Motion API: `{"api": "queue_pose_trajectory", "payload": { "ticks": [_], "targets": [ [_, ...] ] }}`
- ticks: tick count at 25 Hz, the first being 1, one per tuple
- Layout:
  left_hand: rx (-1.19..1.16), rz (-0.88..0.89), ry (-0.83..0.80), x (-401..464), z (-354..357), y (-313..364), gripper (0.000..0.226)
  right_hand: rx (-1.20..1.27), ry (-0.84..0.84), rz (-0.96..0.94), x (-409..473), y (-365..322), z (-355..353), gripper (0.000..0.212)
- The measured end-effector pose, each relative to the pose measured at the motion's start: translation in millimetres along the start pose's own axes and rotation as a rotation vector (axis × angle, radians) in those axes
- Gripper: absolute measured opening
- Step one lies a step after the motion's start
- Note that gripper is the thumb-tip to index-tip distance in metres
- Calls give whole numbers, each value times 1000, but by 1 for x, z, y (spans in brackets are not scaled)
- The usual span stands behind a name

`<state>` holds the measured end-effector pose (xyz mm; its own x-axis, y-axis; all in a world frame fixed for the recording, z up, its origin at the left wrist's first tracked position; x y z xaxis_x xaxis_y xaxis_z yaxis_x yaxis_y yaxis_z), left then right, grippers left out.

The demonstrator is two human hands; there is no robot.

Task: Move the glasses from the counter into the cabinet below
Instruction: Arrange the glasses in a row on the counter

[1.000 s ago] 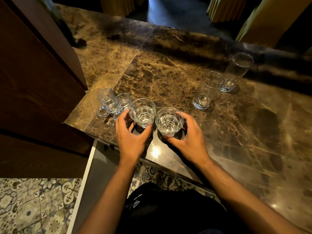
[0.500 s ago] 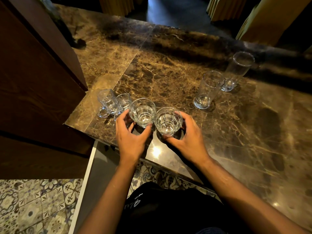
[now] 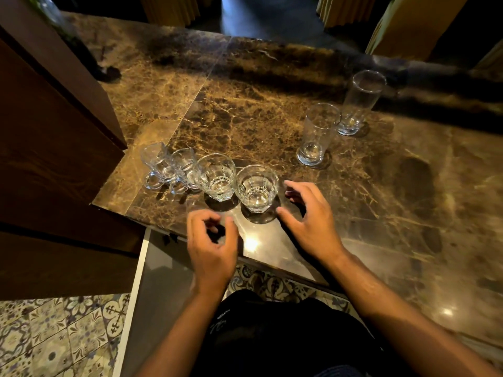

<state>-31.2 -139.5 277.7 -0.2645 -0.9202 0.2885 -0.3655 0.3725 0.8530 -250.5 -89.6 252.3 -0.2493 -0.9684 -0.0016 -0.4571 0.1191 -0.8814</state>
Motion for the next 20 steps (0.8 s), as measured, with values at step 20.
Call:
{"api": "queue_pose_trajectory", "payload": {
  "ticks": [20],
  "targets": [
    [-68,-191,-327,49,185,83,86,65,406,243,4,77,-144,77]
  ]
}}
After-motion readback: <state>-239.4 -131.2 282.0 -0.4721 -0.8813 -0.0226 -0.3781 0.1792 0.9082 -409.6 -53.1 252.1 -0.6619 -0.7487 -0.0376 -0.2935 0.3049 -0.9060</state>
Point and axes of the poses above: each hand's wrist, its own x-axis towards the middle knuckle, its own z-axis out of the palm, y = z × x, the point moved 7 cm from there along x, towards the middle knuckle, and after that the axes turned 12 degrees about -y, right-handed, at the moved point
